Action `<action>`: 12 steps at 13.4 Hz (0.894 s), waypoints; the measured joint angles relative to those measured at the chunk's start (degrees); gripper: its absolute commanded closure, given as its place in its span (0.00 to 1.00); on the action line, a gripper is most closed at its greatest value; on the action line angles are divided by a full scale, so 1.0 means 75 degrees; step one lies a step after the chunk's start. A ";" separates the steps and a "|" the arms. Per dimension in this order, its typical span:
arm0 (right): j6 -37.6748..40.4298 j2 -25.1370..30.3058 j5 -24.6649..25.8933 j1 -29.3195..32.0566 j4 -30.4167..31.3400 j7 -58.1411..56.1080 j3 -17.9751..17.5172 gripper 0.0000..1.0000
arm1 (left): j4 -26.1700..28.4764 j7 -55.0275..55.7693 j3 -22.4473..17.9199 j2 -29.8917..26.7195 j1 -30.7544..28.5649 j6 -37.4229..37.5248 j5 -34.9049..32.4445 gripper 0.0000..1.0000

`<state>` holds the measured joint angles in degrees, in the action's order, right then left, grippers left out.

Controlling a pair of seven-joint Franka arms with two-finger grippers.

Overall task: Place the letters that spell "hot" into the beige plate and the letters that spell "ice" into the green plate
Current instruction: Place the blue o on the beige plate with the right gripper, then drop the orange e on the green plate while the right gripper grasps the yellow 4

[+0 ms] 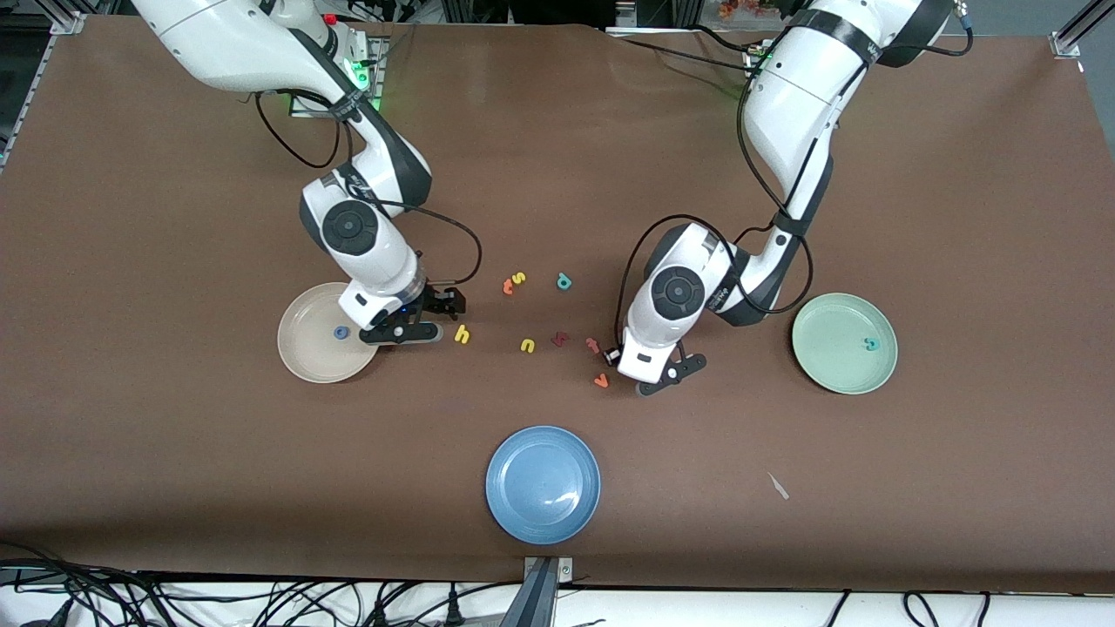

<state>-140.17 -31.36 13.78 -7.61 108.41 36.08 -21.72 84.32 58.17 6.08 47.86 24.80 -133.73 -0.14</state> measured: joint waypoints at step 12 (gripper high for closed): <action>0.0005 -0.1230 0.0341 -0.0721 -0.1108 0.1792 0.0419 0.12 | 0.0324 -0.6710 -0.0092 -0.1796 -0.4183 0.4269 -0.0085 1.00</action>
<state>-140.13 -40.59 16.33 -13.01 100.10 49.51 -18.57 86.76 7.85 5.39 34.40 -6.57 -101.71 -0.78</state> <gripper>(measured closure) 0.097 0.736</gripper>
